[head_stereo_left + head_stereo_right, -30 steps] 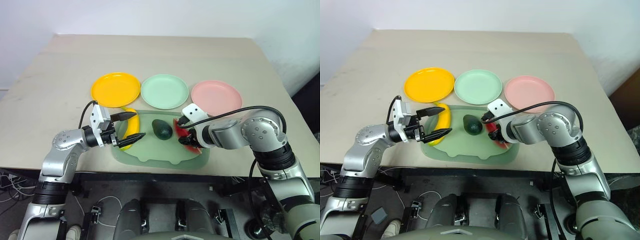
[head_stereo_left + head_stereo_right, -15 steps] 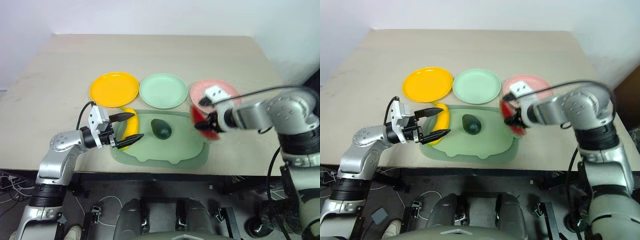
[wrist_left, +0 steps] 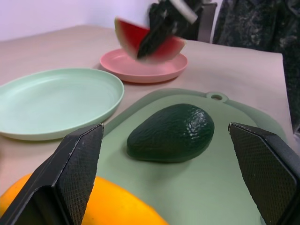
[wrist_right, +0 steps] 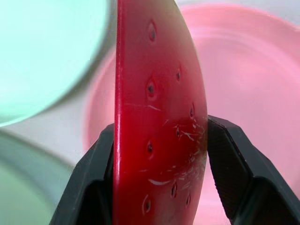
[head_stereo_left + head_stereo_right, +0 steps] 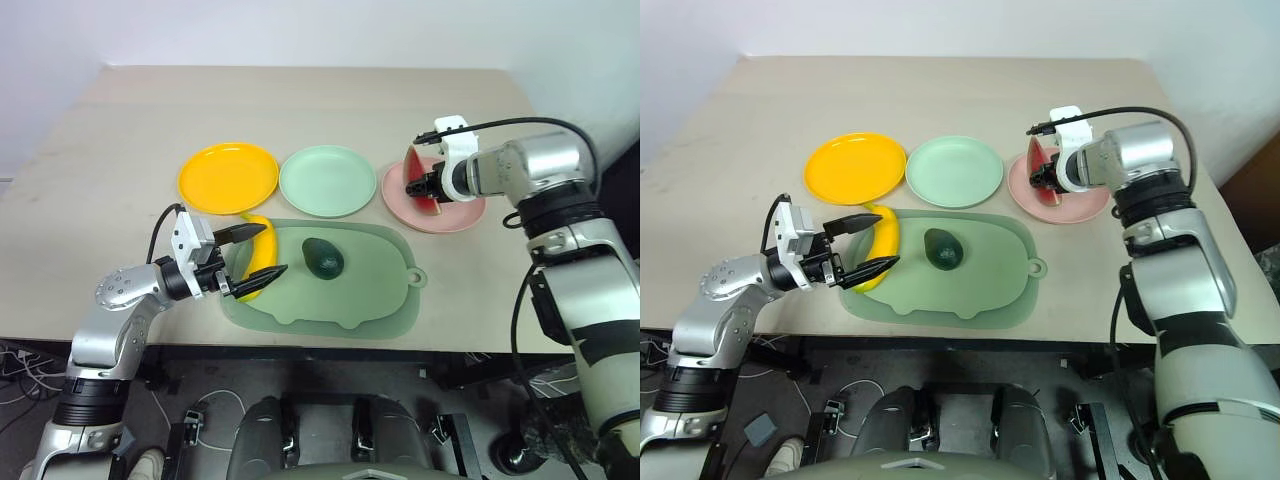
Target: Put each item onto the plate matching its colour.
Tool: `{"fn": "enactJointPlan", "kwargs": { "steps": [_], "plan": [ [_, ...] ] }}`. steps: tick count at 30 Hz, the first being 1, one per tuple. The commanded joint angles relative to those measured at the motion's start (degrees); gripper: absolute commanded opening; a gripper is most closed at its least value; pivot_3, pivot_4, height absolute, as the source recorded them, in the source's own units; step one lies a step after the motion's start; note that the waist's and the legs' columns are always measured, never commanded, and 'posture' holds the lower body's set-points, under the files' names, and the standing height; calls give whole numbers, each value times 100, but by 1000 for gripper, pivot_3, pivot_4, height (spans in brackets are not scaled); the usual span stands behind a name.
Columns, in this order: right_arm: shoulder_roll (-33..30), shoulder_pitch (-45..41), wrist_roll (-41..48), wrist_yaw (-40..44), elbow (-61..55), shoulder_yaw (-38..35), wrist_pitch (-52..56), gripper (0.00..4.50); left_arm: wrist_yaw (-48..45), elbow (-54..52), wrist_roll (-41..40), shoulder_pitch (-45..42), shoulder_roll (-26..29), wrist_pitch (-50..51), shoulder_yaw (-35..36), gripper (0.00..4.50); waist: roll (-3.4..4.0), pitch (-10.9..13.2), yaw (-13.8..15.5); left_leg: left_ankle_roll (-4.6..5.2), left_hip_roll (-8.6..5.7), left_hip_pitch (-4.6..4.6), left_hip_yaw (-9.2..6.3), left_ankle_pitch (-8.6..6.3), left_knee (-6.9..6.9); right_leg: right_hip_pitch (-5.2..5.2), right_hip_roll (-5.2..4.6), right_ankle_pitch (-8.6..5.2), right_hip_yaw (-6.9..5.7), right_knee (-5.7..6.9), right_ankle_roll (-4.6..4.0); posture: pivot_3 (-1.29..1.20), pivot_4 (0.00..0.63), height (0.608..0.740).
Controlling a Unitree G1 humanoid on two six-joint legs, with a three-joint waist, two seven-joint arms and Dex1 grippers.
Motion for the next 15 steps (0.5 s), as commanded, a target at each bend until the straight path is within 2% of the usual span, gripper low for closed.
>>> {"fn": "enactJointPlan", "kwargs": {
  "steps": [1, 4, 10, 15],
  "plan": [
    [161, -435, -522, 249, 654, -229, -497, 3548, 109, -368, -144, 134, 53, 42, 185, 4500, 1, 0, -6, -1, 0, -10, 4, 1, 1, -15, 0, 0, 4, 6, 0, 0, 150, 695],
    [298, -518, -794, 445, 923, -325, -622, 4483, 176, -486, -126, 271, 99, 35, 227, 4500, 3, 2, -17, -3, 1, -20, 7, 2, 5, -31, 1, 0, 8, 13, 0, 0, 150, 695],
    [296, -595, -1222, 661, 862, -540, -546, 4483, 306, -687, -222, 463, 124, 105, 323, 4500, 3, 2, -50, -3, 2, -21, 6, 3, 6, -30, 2, 0, 9, 13, 0, 0, 150, 695],
    [66, -407, -1406, 860, -14, -662, -157, 4483, 358, -770, -237, 544, 128, 140, 380, 4500, 6, 4, -96, -3, 2, -24, 5, 3, 7, -33, 2, 0, 9, 14, 0, 0, 150, 695]
  ]
}}
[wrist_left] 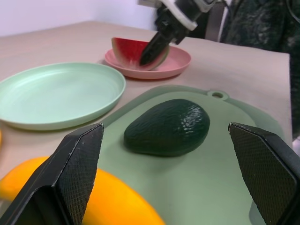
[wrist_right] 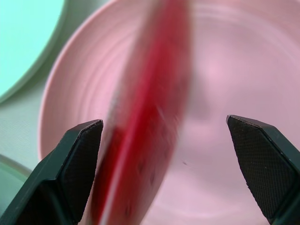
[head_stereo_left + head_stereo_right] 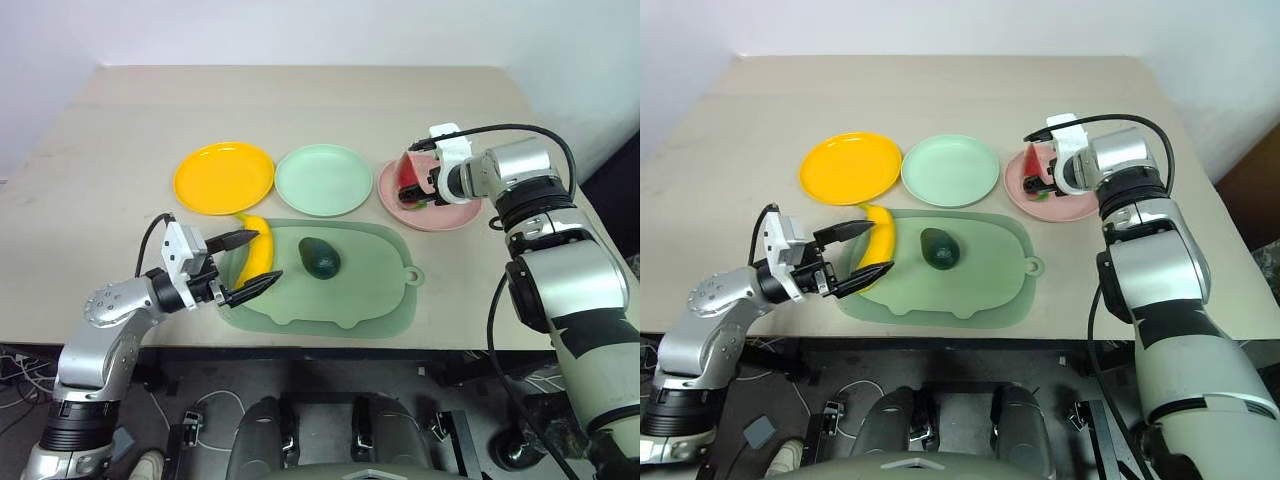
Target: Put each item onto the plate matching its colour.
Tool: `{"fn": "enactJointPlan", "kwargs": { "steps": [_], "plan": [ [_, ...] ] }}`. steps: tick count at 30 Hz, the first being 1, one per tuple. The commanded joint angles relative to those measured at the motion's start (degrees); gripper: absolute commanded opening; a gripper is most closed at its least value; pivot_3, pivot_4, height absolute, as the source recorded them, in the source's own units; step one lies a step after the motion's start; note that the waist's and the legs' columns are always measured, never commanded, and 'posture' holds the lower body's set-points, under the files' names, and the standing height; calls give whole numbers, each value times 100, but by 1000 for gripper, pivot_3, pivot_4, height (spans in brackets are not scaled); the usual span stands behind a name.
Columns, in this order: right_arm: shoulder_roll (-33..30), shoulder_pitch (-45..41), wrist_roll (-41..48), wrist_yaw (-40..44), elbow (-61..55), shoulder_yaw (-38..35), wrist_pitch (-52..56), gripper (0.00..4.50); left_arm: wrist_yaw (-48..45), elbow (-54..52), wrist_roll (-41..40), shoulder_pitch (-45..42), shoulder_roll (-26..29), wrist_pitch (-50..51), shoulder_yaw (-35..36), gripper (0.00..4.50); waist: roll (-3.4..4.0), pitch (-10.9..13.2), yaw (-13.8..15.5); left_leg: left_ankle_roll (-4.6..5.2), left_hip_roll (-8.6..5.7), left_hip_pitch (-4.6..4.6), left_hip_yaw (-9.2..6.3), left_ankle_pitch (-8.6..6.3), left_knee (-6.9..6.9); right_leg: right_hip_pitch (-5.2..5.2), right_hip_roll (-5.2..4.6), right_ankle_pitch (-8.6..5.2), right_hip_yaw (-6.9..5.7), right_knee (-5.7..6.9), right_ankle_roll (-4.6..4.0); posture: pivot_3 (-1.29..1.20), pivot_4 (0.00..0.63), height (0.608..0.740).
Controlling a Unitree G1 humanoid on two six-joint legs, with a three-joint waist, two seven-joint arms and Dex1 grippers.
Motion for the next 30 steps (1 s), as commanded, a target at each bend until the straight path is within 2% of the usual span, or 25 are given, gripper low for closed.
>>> {"fn": "enactJointPlan", "kwargs": {
  "steps": [1, 4, 9, 16, 19, 23, 30],
  "plan": [
    [-267, -7, -106, 92, -968, -239, 334, 4483, 38, -250, -131, 5, 59, -3, 148, 4500, 0, 0, -16, 0, 0, -1, -1, 0, 0, -1, 0, 0, 0, 0, 0, 0, 150, 695],
    [-376, 199, -89, 9, -1931, -365, 920, 4483, 30, -247, -142, 32, 84, -11, 157, 4500, -1, -1, -34, 0, 3, -1, -4, 0, 0, 0, 0, 0, 0, 0, 0, 0, 150, 695],
    [-323, 586, 447, -16, -4304, -1002, 2310, 4483, 61, -208, -200, -56, 92, 35, 149, 4500, 0, 0, -32, -2, 11, -3, -6, 1, 0, -4, 0, 0, 1, 2, 0, 0, 150, 695],
    [233, 1958, 1592, 280, -7618, -1649, 2436, 4483, -4, -37, -226, -221, 130, 29, 189, 4500, -7, -5, -13, -4, 10, -6, -17, 2, 2, 2, 6, 0, -5, -3, -1, 0, 150, 695],
    [453, 2535, 1834, 192, -8134, -1780, 2499, 4483, -24, -12, -231, -248, 138, 32, 205, 4500, -8, -6, 10, -5, 3, -6, -22, 2, 7, 7, 7, 2, -8, -1, -3, 0, 150, 695],
    [821, 3431, 2227, 235, -8723, -1848, 2041, 4483, -69, 17, -241, -269, 176, 30, 224, 4500, -11, -7, 29, -4, -2, -6, -26, 2, 7, 10, 6, 5, -10, -3, -1, 0, 150, 695],
    [944, 4097, 2291, 430, -8489, -1196, 1306, 4483, -104, -23, -293, -193, 281, 95, 321, 4500, -11, -7, -14, -8, -2, -5, -29, 4, 6, 8, 11, 5, -10, -1, -2, 0, 150, 695]
  ]
}}
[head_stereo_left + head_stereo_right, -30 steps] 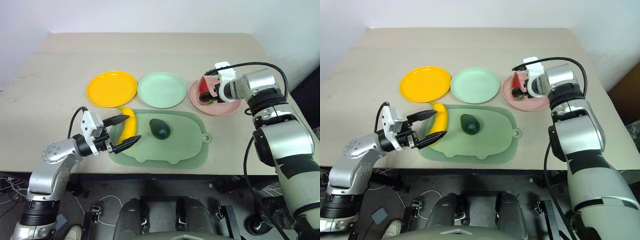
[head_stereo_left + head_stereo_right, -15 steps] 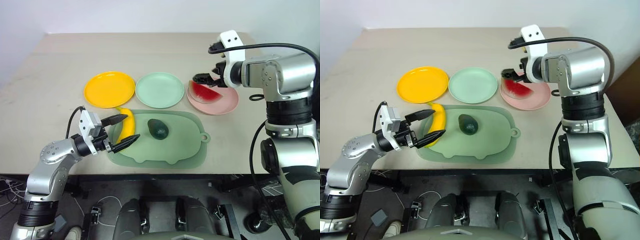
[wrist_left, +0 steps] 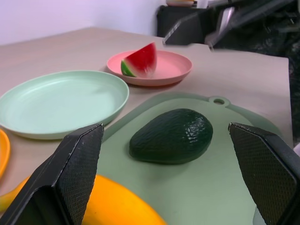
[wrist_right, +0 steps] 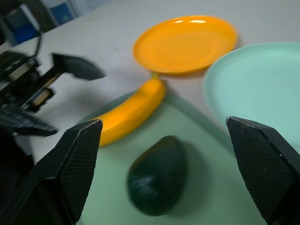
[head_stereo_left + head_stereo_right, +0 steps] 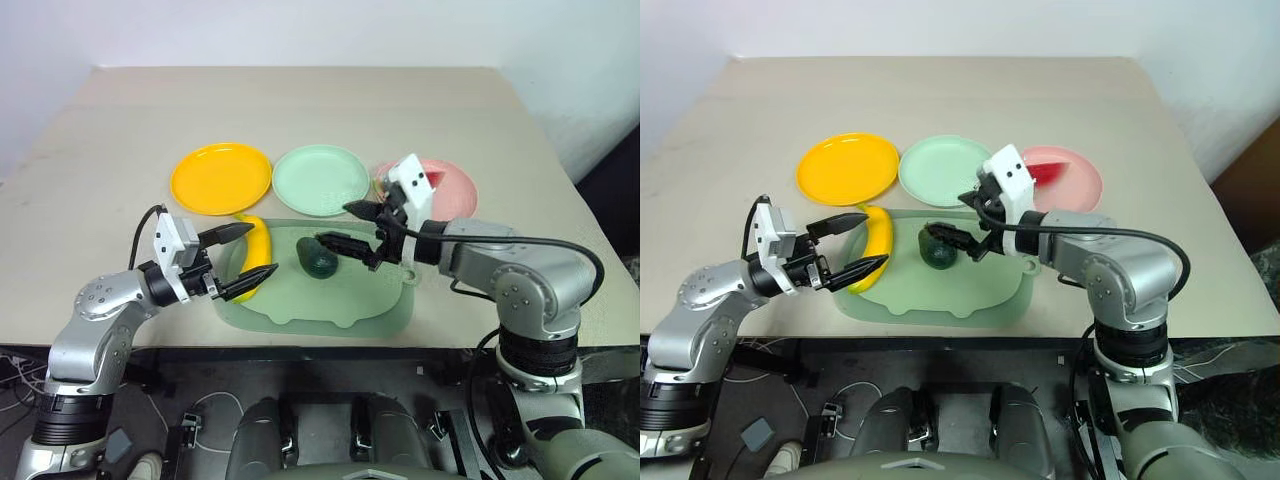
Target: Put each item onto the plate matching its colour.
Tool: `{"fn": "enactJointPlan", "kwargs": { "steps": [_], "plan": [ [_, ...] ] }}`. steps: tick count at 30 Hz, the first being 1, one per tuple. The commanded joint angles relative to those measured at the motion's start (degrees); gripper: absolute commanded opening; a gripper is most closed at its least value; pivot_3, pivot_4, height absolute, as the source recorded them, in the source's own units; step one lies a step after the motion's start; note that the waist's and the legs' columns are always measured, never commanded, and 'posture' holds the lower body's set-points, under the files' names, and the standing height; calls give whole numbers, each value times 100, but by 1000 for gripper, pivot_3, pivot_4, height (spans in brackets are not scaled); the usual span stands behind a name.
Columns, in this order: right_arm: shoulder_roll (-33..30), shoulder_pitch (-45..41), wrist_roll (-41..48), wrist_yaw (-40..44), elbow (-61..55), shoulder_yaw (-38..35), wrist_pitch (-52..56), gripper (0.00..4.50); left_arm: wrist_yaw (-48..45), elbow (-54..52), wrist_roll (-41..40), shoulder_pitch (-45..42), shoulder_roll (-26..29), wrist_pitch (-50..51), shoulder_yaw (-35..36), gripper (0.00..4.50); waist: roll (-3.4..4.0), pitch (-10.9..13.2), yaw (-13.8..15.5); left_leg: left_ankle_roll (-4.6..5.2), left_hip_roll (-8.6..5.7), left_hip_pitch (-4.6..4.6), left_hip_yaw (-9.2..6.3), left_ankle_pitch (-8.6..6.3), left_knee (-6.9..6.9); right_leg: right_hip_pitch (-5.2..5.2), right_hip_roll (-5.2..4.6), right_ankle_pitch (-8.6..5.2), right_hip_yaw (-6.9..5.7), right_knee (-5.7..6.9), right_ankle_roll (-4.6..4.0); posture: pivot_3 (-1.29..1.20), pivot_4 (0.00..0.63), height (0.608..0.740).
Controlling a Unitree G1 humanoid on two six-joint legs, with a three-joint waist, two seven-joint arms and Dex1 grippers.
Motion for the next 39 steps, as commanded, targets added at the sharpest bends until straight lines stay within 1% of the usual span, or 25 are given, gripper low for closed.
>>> {"fn": "enactJointPlan", "kwargs": {
  "steps": [1, 5, 7, 10, 13, 21, 26, 29, 32, 35, 37, 39],
  "plan": [
    [7, 105, 32, 132, 99, 285, -455, 4483, -12, -98, -108, 32, 108, -10, 240, 4500, 0, 0, -7, 0, 0, 1, 0, 0, 0, 1, 0, 0, 0, 0, 0, 0, 150, 695],
    [141, 66, -293, -130, 566, 726, -732, 4483, 17, -149, -140, 105, 130, 23, 310, 4500, 0, 0, -14, 0, 0, 1, 0, 0, 0, 1, 0, 0, 0, 0, 0, 0, 150, 695],
    [247, 35, -380, -211, 780, 821, -856, 4483, 46, -180, -129, 137, 135, 27, 331, 4500, -1, -1, -10, 0, 0, 1, -1, 0, 1, 2, 0, 0, 0, 1, 0, 0, 150, 695],
    [399, 32, -657, -340, 1164, 970, -1318, 4483, 93, -199, -99, 172, 139, 6, 359, 4500, -1, -1, -10, 0, 0, 1, 0, 0, 2, 2, 0, 0, 0, 1, 0, 0, 150, 695],
    [398, 15, -908, -393, 1570, 1143, -1518, 4483, 135, -230, -97, 220, 141, -10, 380, 4500, -3, -2, -8, -1, 0, 1, 0, 0, 2, 2, 0, 0, 0, 1, 0, 0, 150, 695],
    [378, 15, -982, -307, 1848, 1412, -1189, 4483, 206, -286, -94, 282, 138, -27, 404, 4500, -3, -2, -11, -1, 0, 1, 0, 1, 2, 2, 1, 0, 0, 2, 0, 0, 150, 695],
    [418, -20, -955, -294, 1853, 1375, -1091, 4483, 213, -279, -75, 278, 137, -38, 412, 4500, -3, -2, -8, -1, 1, 1, 0, 1, 3, 2, 1, 0, 0, 3, -1, 0, 150, 695],
    [411, -55, -932, -264, 1779, 1322, -1152, 3947, 211, -252, -62, 252, 133, -50, 402, 4500, -3, -2, -10, -1, 1, 1, 0, 1, 3, 2, 1, 0, 0, 3, -1, 0, 150, 695],
    [356, -102, -910, -214, 1678, 1281, -1171, 3007, 212, -222, -39, 221, 120, -69, 375, 4500, -3, -2, -10, -1, 1, 1, 0, 1, 3, 2, 1, 0, 0, 3, 0, 0, 150, 695],
    [301, -166, -828, -138, 1532, 1155, -1191, 2986, 223, -202, -40, 206, 108, -72, 374, 4500, -3, -2, -8, -1, 1, 1, 0, 1, 3, 2, 1, 0, 0, 3, -1, 0, 150, 695],
    [311, -318, -664, -76, 1424, 878, -1245, 2986, 253, -229, -49, 230, 107, -64, 402, 4500, -3, -2, -8, -1, 1, 1, 0, 1, 3, 2, 1, 0, 0, 3, -1, 0, 150, 695],
    [357, -527, -636, -108, 1572, 641, -1401, 2986, 276, -253, -63, 259, 111, -61, 425, 4500, -3, -2, -10, -1, 0, 1, 0, 1, 3, 1, 1, 0, 1, 3, -1, 0, 150, 695]
  ]
}}
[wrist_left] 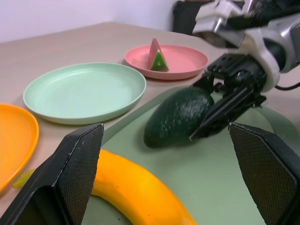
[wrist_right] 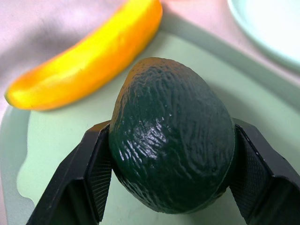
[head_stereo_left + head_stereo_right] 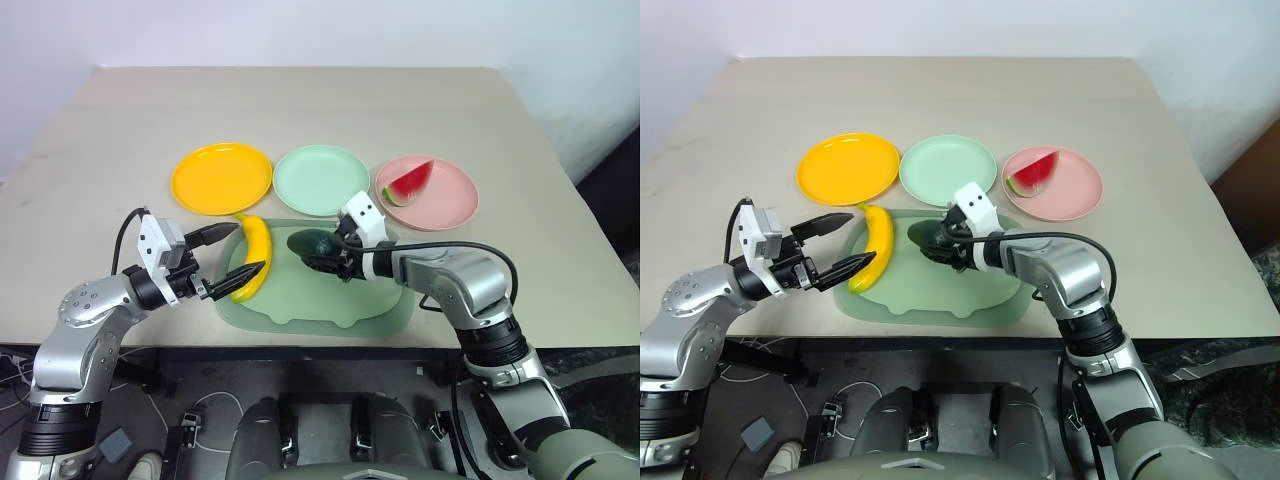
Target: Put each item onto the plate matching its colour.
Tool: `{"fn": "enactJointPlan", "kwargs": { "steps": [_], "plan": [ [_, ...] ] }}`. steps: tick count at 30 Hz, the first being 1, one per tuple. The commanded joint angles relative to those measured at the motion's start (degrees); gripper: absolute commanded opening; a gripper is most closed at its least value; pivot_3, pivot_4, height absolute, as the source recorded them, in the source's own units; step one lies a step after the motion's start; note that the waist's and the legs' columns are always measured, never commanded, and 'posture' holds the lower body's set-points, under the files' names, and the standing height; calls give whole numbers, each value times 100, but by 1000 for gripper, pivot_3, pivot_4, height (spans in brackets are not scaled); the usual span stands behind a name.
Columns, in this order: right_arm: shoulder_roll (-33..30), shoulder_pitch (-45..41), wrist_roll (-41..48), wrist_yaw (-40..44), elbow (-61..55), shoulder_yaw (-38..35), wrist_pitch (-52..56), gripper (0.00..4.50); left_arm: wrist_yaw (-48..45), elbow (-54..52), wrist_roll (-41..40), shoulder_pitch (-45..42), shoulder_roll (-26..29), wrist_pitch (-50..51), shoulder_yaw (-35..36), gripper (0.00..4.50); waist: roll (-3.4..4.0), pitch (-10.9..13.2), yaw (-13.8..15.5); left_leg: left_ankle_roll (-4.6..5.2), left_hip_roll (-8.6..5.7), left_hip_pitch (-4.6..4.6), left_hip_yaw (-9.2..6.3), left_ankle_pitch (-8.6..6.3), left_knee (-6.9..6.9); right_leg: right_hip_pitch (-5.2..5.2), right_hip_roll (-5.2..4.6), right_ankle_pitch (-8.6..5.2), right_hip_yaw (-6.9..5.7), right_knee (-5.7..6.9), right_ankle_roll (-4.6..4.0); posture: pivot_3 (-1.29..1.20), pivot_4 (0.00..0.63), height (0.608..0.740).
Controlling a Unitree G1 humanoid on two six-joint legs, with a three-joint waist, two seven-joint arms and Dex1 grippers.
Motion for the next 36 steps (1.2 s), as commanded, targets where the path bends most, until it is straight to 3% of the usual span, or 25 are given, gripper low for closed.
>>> {"fn": "enactJointPlan", "kwargs": {
  "steps": [1, 7, 15, 20, 21, 23, 26, 31, 36],
  "plan": [
    [70, -473, 123, -20, -19, -531, -439, 2986, 51, -192, -37, 24, 33, -69, 154, 4500, 0, 0, -2, 0, 0, 0, 0, 0, 0, 0, 0, 0, 0, 1, 0, 0, 150, 695],
    [254, -1287, -663, -420, 1855, -512, -1630, 2986, 107, -243, -44, 146, 37, -88, 222, 4500, -1, -1, -14, -2, 0, 2, 3, 1, 1, 0, 1, 0, 0, 4, 0, 0, 150, 695],
    [963, -2532, -1329, -818, 5364, -619, -3302, 2986, 231, -313, -13, 282, -41, -153, 223, 4500, 0, 0, -25, -3, 0, 2, 15, 2, 2, -5, 3, 0, 5, 7, 0, 0, 150, 695],
    [1268, -3009, -1535, -904, 6469, -699, -3886, 2986, 296, -329, 19, 336, -76, -215, 235, 4500, 1, 0, -22, -3, 2, 1, 19, 3, 3, -5, 3, 0, 6, 8, 0, 0, 150, 695],
    [1288, -3060, -1588, -864, 6569, -683, -3951, 2986, 308, -334, 20, 347, -81, -227, 237, 4500, 1, 0, -23, -3, 2, 1, 18, 3, 4, -5, 3, 0, 6, 8, 0, 0, 150, 695],
    [1291, -3118, -1668, -757, 6667, -657, -4057, 3723, 332, -348, 15, 377, -87, -252, 241, 4500, 1, 0, -20, -3, 3, 1, 16, 3, 5, -5, 3, 0, 7, 8, 0, 0, 150, 695],
    [1247, -3154, -1710, -701, 6689, -725, -4089, 4483, 365, -371, 6, 428, -92, -285, 249, 4500, 1, 0, -23, -3, 4, 1, 13, 3, 5, -5, 3, 0, 7, 9, 0, 0, 150, 695],
    [1017, -2965, -1606, -514, 6127, -897, -3921, 4483, 454, -411, -64, 462, -147, -273, 279, 4500, 2, 1, -16, -3, 4, 1, 13, 3, 6, -5, 3, 0, 7, 11, 0, 0, 150, 695],
    [735, -1846, -1102, 199, 3624, -851, -3185, 4483, 548, -493, -174, 524, -196, -189, 363, 4500, 1, -1, -11, -3, 5, 0, 6, 3, 8, -4, 3, 0, 8, 10, 0, 0, 150, 695]
  ]
}}
